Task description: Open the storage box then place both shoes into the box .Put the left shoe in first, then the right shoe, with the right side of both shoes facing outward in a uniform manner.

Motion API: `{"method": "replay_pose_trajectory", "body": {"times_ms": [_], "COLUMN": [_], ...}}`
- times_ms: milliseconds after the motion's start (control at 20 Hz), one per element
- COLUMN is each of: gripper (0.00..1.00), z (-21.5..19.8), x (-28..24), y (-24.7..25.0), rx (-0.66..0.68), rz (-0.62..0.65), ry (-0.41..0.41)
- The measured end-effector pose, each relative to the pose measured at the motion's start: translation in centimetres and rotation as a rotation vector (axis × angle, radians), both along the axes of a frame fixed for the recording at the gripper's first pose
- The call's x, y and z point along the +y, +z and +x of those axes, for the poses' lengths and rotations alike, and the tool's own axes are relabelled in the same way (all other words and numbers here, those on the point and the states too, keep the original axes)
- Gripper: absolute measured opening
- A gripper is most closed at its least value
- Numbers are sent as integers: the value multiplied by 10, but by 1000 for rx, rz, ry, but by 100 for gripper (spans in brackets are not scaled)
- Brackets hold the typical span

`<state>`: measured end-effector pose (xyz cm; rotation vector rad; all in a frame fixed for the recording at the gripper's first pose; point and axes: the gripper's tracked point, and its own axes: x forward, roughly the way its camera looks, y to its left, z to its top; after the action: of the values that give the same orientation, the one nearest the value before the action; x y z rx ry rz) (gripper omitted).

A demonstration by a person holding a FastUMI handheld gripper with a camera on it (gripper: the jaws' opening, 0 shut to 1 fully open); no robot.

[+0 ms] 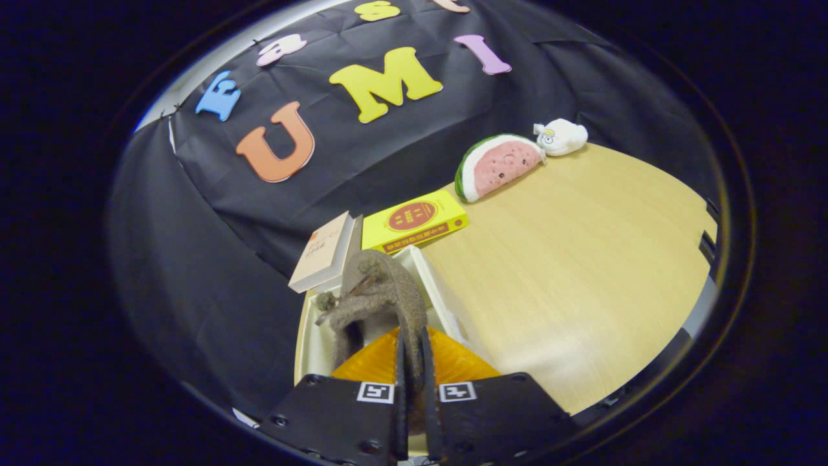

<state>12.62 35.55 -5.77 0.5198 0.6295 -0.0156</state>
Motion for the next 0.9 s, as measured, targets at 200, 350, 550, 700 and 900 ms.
{"method": "replay_pose_trajectory", "body": {"times_ms": [200,350,550,700,900], "gripper": [45,78,94,94,94], "z": [-8,-12,-8,-18,-36], "x": [9,-6,-60,-106,-174], "y": [16,30,67,98,124], "rx": [-91,-163,-355,-481,-608], "rz": [-25,-42,-151,-173,-314], "ry": [92,128,124,105,102]}}
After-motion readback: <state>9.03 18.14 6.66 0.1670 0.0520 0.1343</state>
